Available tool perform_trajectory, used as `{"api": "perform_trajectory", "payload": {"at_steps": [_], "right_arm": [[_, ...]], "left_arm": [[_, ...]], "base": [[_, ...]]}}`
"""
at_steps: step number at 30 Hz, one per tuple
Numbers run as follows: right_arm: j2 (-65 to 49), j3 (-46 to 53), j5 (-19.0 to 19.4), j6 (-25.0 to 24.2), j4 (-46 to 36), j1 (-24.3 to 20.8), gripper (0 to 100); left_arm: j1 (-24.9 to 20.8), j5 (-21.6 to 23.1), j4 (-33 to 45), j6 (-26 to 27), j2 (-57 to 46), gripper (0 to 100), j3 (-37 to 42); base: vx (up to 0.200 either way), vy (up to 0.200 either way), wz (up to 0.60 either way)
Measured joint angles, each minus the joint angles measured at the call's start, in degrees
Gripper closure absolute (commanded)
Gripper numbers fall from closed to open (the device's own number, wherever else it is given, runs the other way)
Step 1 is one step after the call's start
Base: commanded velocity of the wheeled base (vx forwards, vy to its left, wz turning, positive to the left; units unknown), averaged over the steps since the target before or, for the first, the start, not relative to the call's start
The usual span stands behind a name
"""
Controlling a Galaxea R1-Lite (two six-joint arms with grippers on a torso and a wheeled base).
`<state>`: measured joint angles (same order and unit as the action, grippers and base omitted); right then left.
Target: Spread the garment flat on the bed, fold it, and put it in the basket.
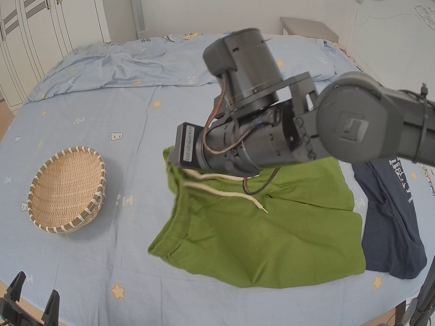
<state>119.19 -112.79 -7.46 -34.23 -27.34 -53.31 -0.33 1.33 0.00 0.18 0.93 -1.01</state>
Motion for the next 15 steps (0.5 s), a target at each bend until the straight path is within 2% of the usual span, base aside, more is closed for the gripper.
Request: {"api": "perform_trajectory", "payload": {"at_steps": [9, 15], "right_arm": [[4.9, -0.7, -0.1, 0.0, -0.8, -1.2, 0], [3.3, 2.3, 0.4, -0.2, -2.6, 0.8, 0]], "left_arm": [[0.0, 0.0, 0.1, 0.0, 0.0, 0, 0.0], [0.0, 0.1, -0.2, 0.0, 0.0, 0, 0.0]], "base": [[0.000, 0.000, 0.00], [0.000, 0.000, 0.00]]}}
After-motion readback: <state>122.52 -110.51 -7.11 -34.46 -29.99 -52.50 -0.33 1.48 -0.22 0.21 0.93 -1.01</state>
